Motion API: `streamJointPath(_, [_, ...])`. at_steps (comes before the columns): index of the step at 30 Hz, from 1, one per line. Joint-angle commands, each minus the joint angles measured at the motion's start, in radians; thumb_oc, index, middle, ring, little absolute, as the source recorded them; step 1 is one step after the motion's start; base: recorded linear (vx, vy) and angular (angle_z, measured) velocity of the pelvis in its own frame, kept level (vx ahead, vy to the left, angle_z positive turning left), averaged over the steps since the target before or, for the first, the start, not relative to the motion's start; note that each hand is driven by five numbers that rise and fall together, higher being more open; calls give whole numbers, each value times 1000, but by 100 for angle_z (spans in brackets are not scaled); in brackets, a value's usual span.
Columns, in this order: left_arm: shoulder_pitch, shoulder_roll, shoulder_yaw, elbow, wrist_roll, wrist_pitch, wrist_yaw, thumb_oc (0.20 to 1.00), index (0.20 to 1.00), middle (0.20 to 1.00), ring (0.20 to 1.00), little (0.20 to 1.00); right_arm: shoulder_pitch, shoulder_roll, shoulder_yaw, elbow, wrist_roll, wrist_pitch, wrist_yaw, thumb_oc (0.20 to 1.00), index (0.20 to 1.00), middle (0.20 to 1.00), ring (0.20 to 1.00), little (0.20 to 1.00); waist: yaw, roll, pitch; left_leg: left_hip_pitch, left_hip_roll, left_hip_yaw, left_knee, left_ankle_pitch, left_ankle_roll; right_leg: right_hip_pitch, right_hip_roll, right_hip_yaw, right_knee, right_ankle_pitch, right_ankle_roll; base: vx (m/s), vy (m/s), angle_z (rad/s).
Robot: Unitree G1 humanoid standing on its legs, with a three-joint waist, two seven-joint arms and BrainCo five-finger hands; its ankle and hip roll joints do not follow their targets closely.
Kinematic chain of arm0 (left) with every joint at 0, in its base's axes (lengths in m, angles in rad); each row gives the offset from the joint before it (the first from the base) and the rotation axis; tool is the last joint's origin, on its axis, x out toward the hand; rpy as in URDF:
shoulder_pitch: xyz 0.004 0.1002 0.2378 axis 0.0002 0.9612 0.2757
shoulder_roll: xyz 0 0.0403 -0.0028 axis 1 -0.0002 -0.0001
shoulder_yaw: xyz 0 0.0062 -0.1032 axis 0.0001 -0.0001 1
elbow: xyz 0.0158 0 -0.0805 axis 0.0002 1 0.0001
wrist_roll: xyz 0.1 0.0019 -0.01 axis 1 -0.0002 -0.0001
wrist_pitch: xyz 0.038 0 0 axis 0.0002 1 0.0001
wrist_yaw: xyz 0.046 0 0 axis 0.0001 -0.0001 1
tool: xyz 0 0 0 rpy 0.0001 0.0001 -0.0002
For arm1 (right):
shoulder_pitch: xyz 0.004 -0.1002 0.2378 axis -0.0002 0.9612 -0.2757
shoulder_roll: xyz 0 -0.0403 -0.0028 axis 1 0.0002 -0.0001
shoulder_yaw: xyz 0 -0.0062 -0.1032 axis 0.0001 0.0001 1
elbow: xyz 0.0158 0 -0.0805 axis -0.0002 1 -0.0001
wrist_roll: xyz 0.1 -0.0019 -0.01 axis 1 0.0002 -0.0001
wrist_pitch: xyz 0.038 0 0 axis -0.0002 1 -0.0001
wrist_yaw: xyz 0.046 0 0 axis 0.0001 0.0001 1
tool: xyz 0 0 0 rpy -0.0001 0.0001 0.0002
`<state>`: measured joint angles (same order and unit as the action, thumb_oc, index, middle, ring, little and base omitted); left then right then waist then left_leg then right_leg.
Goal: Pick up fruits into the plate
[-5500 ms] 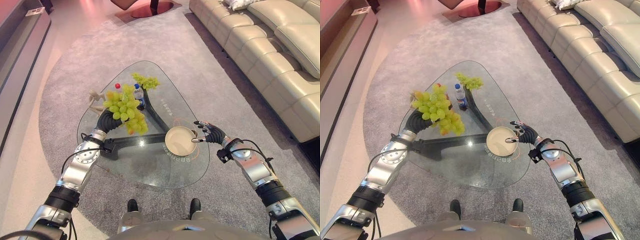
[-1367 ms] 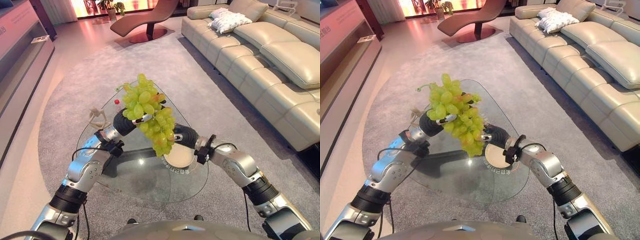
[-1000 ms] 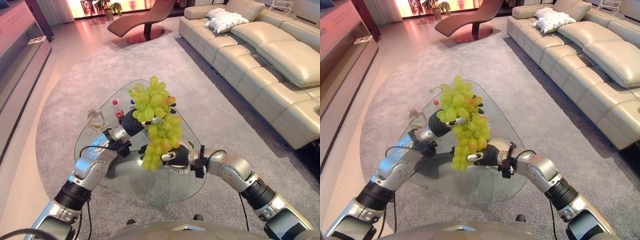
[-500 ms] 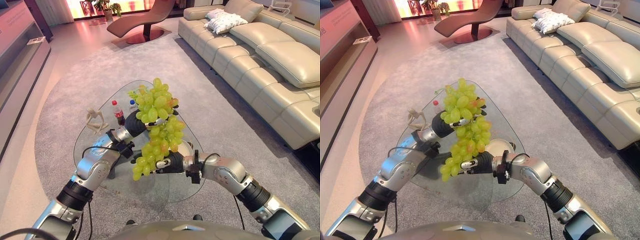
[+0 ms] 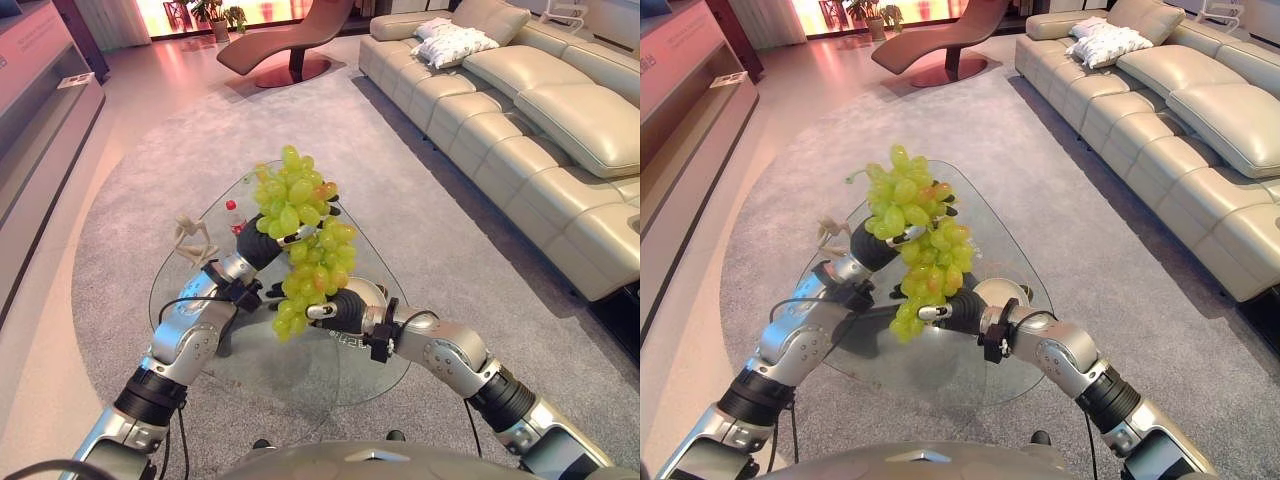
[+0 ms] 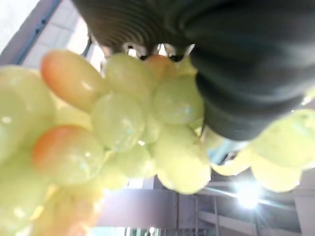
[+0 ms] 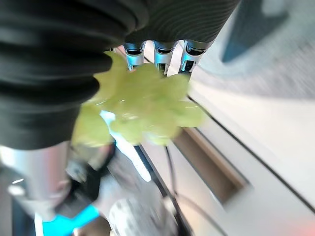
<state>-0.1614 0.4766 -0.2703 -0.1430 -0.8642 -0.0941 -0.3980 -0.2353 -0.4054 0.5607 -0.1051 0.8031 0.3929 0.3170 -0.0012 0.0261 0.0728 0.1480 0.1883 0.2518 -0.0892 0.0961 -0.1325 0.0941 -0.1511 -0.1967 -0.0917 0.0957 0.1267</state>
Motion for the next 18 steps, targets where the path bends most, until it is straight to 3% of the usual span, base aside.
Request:
streamJointPath(1, [-50, 2, 55, -33, -8, -89, 26, 200, 200, 200, 200, 200, -16, 75, -75, -118, -13, -147, -82, 1000, 1000, 1000, 1000, 1000, -2, -31, -14, -19, -11, 7, 46, -59, 24, 39, -76, -90, 67, -57, 19, 0, 0, 0])
streamJointPath(4, [-41, -16, 74, -44, 5, -87, 47, 200, 200, 200, 200, 200, -4, 101, -100, -118, -42, -187, -126, 1000, 1000, 1000, 1000, 1000, -5, -26, -13, -20, -12, 11, 49, -61, 24, 38, -78, -92, 66, -55, 20, 0, 0, 0])
streamJointPath(18, [-87, -69, 1, -31, 36, -88, 108, 200, 200, 200, 200, 200, -52, 168, -30, -138, 35, -176, -152, 1000, 1000, 1000, 1000, 1000, -10, -22, -6, -19, -18, 3, 49, -67, 30, 33, -71, -79, 71, -63, 17, 0, 0, 0])
